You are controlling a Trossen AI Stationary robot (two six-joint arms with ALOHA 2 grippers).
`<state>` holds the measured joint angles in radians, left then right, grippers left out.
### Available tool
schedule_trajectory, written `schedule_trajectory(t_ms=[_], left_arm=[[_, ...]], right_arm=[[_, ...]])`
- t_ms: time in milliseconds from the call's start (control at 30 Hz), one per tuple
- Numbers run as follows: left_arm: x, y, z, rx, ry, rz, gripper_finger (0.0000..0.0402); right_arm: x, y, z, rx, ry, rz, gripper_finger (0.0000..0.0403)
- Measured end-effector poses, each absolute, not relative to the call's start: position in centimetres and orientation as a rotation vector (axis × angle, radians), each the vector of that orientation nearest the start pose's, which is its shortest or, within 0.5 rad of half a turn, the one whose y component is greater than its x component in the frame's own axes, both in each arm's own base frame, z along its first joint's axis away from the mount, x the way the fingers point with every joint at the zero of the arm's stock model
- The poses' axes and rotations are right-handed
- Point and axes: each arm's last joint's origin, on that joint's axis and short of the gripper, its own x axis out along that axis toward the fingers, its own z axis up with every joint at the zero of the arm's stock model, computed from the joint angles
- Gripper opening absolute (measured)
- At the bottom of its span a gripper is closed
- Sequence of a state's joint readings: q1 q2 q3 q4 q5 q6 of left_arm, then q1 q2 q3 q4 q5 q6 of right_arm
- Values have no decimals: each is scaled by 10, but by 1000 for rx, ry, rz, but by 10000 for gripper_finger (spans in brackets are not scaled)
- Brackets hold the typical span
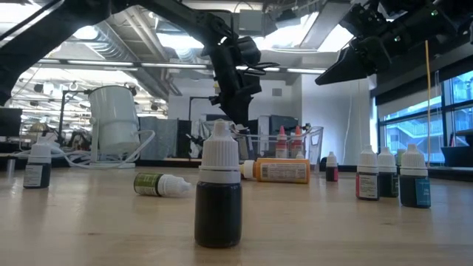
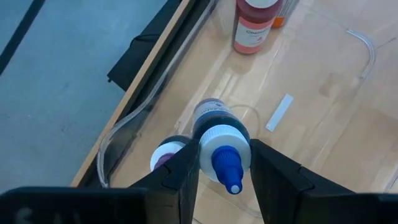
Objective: Pick & Place food coloring
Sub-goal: Put the large blue food coloring bottle into the transparent container
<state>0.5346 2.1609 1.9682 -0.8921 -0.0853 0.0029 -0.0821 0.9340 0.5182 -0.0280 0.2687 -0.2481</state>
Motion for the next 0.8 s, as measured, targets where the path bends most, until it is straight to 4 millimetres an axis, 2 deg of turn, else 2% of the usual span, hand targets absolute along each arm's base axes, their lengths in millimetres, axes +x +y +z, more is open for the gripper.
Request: schedule_trajectory(t_ms=[400,600,800], left_arm=[[400,237,250,-237,1062,554,126],[409,236,235,-221,1075,545,126],[409,238,230,-216,1098,559,126]], right_arm=[[197,-24,231,-283,485,-288,163],[196,-24,231,-283,486,-288,163],[196,-24,230,-282,488,-287,163]])
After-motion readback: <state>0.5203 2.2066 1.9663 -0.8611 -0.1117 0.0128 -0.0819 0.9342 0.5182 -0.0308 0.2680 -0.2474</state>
